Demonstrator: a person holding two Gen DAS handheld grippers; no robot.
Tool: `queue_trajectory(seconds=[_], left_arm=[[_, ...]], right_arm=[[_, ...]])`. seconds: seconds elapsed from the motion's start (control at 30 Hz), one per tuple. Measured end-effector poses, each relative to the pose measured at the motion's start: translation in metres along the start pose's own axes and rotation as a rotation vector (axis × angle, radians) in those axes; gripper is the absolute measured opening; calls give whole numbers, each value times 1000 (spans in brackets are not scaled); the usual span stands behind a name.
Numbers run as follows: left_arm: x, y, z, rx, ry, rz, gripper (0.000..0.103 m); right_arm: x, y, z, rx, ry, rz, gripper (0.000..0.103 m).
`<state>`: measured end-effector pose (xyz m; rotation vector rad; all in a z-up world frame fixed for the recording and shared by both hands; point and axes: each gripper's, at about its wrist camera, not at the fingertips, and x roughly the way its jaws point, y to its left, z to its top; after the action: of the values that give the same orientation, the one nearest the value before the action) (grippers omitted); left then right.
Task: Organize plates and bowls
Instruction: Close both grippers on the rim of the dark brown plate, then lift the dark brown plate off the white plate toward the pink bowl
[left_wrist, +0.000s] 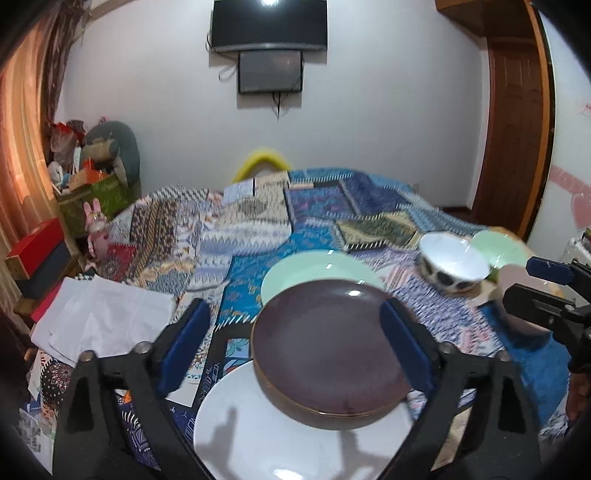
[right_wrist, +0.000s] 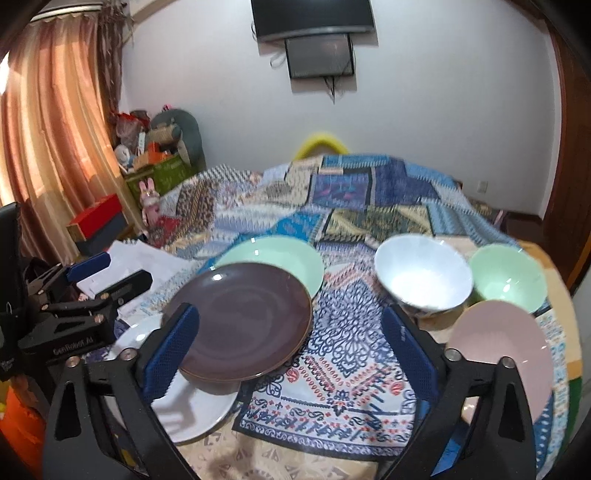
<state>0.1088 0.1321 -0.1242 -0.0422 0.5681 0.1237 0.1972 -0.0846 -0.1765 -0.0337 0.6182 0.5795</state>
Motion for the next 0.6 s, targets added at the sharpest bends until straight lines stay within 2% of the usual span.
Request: queue_trajectory(seconds=[0.33, 0.47, 0.6], left_arm=[[66, 38, -12, -59, 160, -62, 73], [89, 50, -17, -82, 240, -77, 58], [104, 55, -21, -82, 288, -82, 45]], right_arm=[[51, -8, -8, 63, 151, 11, 65], [66, -6, -9, 64, 187, 1, 58], [80, -9, -13, 87, 225, 12, 48]])
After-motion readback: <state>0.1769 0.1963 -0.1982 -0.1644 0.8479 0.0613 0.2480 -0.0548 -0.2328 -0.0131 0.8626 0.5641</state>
